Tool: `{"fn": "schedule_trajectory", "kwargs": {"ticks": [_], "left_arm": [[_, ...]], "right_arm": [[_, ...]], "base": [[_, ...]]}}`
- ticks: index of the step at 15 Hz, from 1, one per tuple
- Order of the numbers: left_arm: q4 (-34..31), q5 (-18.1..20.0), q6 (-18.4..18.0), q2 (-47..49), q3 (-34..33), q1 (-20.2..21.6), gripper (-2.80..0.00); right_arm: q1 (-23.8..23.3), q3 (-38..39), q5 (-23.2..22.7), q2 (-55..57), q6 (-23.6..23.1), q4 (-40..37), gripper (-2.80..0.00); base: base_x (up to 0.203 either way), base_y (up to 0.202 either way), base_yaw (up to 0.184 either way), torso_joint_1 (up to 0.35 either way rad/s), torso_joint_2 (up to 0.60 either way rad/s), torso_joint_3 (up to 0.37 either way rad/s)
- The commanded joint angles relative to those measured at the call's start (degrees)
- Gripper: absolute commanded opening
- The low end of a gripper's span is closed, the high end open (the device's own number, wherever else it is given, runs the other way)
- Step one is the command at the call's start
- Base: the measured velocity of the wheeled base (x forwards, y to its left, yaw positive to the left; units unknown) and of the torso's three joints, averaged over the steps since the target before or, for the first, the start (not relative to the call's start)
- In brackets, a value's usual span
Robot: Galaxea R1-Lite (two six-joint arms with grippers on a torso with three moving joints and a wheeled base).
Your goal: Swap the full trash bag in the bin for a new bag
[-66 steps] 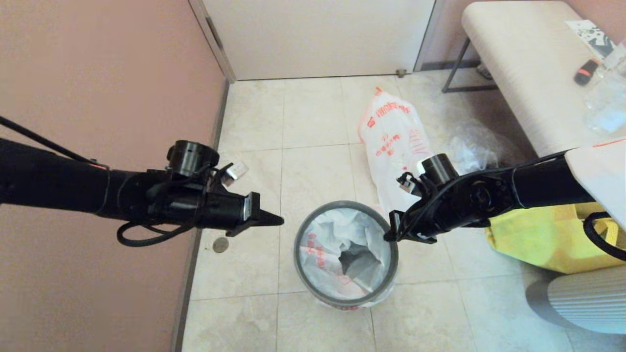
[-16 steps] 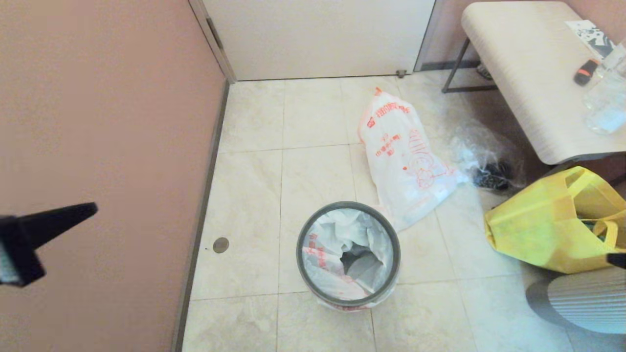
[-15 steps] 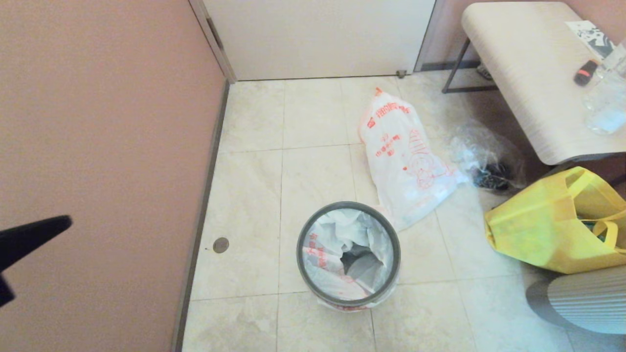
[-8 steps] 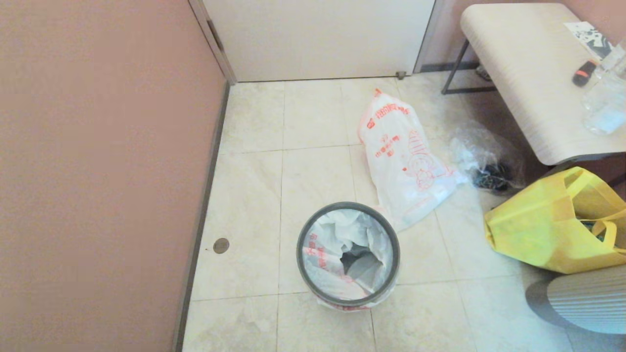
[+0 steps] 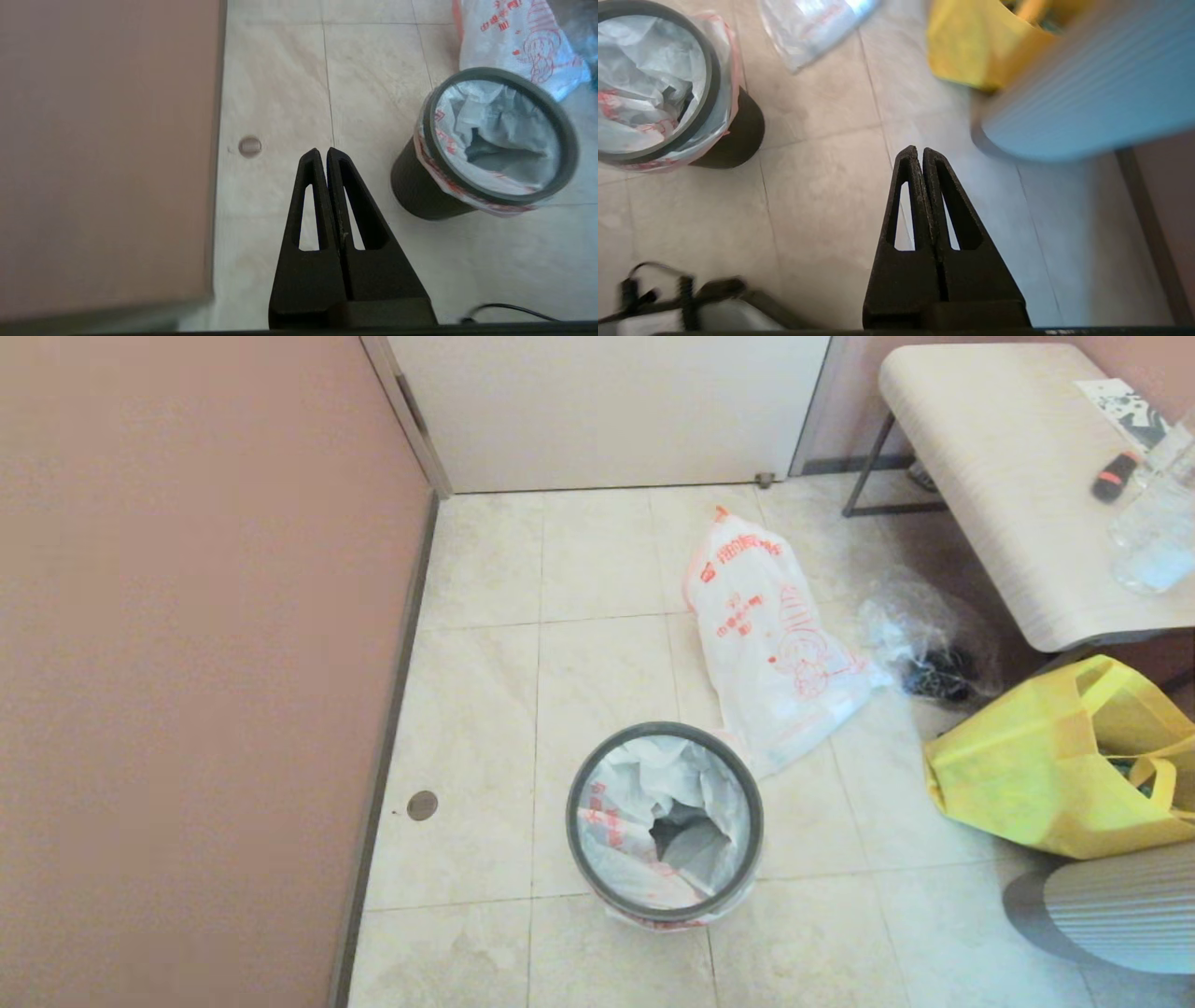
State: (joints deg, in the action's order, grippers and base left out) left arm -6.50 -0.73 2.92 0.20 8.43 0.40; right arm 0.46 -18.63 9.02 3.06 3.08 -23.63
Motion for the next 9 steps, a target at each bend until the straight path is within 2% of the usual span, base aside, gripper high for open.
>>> {"fn": "schedule_trajectory", "kwargs": {"ticks": [1,3,4,5,6,9], "left_arm": [[5.0,0.6,-1.2,-0.3,-6.0,-0.1,-2.8],[5.8,1.3,-2.6,-0.3,-7.1,-0.3,-2.8],[6.1,1.3,-5.2,-0.3,-7.6,-0.3,-2.8],[6.3,1.4,-8.2,-0.3,-8.2,-0.2,-2.8],[6.3,1.8,-9.6,-0.3,-8.5,-0.1,-2.8],[6.0,2.7,-8.8,-0.1,-8.4,-0.3,-2.8]], "right_arm": [[-0.1,8.5,-1.1,-2.4,-0.8,10.6,-2.8],[-0.2,15.5,-5.9,-2.9,-2.4,19.5,-2.8],[-0.2,17.7,-8.5,-3.0,-4.3,21.5,-2.8],[-0.2,18.4,-9.4,-3.0,-6.1,22.5,-2.8],[-0.2,18.5,-9.6,-3.0,-6.6,23.2,-2.8],[-0.1,18.5,-9.3,-3.0,-3.9,23.2,-2.8]], "base": [[0.0,0.0,0.0,0.0,0.0,0.0],[0.0,0.0,0.0,0.0,0.0,0.0],[0.0,0.0,0.0,0.0,0.0,0.0],[0.0,0.0,0.0,0.0,0.0,0.0],[0.0,0.0,0.0,0.0,0.0,0.0],[0.0,0.0,0.0,0.0,0.0,0.0]]}}
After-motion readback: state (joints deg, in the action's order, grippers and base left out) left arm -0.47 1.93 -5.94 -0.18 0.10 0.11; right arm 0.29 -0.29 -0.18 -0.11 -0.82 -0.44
